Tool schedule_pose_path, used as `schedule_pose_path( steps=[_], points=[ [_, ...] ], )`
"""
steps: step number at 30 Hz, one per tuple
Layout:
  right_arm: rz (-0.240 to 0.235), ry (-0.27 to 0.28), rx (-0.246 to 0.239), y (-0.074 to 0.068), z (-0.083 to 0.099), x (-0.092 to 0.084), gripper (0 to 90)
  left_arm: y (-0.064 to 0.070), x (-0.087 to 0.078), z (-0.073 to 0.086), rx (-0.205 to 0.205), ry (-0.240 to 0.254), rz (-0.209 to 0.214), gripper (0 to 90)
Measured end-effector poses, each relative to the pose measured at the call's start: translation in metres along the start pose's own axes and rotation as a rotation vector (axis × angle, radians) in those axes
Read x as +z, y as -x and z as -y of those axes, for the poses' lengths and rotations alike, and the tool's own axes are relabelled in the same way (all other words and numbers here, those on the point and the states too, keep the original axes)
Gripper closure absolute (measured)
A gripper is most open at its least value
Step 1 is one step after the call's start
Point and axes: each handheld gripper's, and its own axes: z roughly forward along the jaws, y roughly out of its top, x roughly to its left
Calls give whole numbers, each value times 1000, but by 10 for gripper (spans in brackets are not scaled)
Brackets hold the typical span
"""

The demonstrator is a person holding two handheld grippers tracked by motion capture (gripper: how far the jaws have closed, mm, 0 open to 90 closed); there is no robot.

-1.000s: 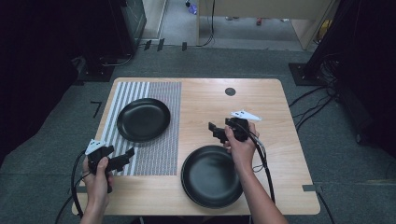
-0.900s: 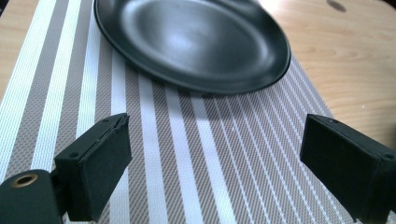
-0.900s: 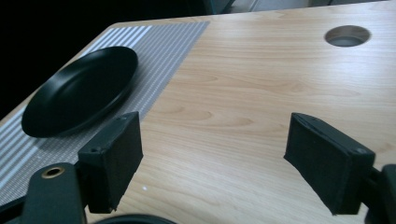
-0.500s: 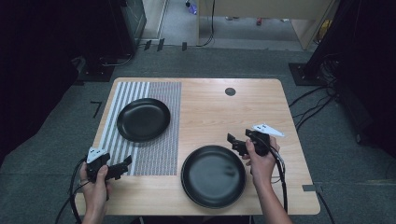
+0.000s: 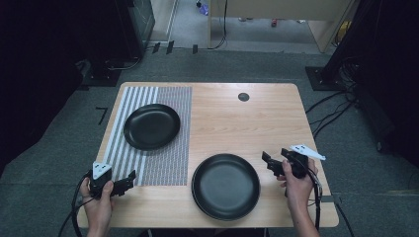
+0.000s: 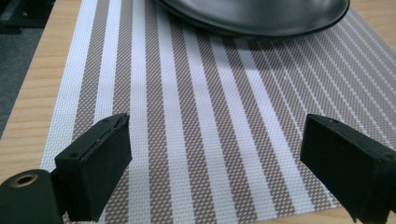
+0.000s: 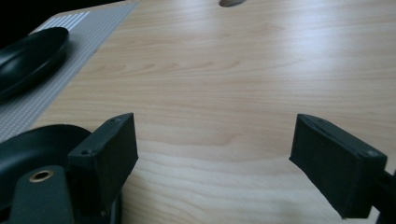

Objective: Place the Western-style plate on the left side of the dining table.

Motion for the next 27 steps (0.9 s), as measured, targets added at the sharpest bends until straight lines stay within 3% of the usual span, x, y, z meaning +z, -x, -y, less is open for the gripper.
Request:
schedule_pose_path(
  steps=[13,27],
  points=[
    [89,-28,28,39,26,-27,144,-10,-8,15,35,-22,-46,87],
    [162,-57,61,64,44,-44,144,-20,-11,26,32,-52,-68,87]
  ],
)
